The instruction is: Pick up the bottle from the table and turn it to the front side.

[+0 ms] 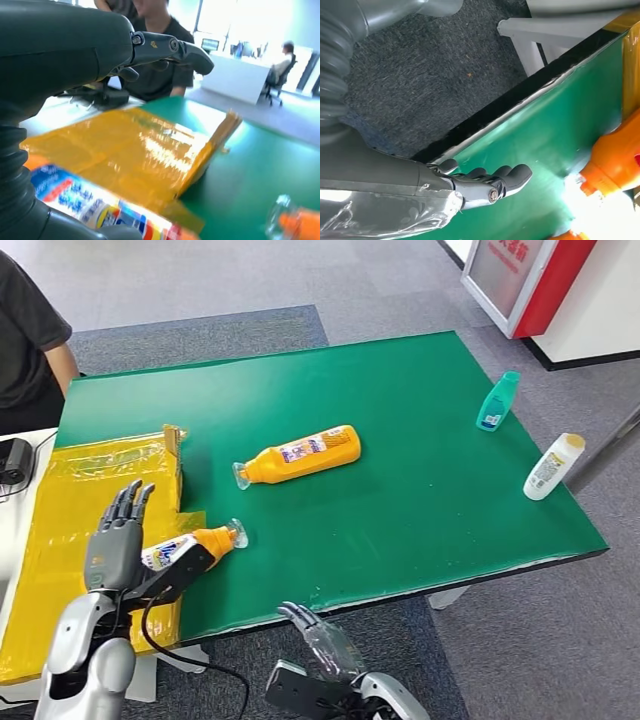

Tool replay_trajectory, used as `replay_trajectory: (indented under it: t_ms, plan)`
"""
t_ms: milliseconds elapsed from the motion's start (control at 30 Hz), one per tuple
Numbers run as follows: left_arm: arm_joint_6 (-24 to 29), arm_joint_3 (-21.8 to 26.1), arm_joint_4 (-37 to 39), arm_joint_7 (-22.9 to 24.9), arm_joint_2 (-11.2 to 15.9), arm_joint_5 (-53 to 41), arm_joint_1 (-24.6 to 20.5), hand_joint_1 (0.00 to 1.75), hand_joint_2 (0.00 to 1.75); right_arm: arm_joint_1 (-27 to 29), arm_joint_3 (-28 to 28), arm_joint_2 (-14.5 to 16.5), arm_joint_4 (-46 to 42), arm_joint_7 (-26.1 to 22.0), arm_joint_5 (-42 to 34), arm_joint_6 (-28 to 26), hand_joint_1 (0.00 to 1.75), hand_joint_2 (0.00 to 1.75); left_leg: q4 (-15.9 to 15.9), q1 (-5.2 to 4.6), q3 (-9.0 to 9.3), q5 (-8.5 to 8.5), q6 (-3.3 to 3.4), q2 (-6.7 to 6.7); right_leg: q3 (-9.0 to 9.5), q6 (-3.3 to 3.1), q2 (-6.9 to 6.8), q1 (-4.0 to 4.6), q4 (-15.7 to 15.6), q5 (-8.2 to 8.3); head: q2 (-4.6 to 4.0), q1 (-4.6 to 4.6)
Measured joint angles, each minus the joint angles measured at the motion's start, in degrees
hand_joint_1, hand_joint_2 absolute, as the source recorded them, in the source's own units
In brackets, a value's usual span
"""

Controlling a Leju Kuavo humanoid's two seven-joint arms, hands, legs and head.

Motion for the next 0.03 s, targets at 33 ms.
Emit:
replay_trajectory:
  t_ms: [33]
  plan:
    - [0.19,0.04,-0.86,-0.15,-0.22,0.14,0.21,0.0,1.75,0.21,-0.08,-0.07,-0.23,0.05,0.04,-0.04,0.0,1.75,0.0,0.0,0.0,-0.01,0.0,0.0,0.0,0.0,0.0,0.0,0.0,0.0,0.0,-0.01]
